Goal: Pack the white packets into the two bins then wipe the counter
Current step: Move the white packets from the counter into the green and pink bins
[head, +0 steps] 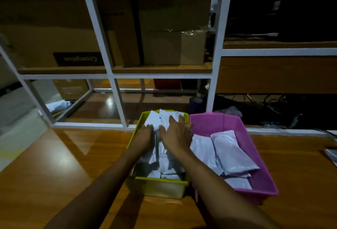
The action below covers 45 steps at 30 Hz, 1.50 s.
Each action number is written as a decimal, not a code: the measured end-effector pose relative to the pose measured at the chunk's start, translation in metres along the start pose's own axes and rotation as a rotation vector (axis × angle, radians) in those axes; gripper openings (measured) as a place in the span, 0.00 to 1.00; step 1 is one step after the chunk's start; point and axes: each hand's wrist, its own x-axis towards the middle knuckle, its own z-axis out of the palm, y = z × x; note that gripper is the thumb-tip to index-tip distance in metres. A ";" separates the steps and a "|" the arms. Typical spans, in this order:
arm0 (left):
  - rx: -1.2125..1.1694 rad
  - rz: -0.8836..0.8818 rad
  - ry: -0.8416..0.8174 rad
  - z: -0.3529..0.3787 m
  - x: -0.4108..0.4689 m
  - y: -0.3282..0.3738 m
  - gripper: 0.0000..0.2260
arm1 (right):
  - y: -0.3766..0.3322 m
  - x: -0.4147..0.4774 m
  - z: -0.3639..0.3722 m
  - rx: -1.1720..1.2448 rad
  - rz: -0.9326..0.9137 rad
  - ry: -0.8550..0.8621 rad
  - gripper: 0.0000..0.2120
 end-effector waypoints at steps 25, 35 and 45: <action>0.605 0.028 -0.531 0.042 0.037 -0.048 0.36 | 0.059 0.045 0.103 -0.389 -0.260 -0.449 0.28; 0.222 0.191 -0.159 -0.004 0.006 -0.011 0.21 | 0.021 0.036 0.042 -0.224 -0.290 -0.141 0.27; 0.036 0.412 0.108 -0.028 -0.093 0.109 0.23 | 0.069 -0.052 -0.092 0.037 -0.188 0.257 0.24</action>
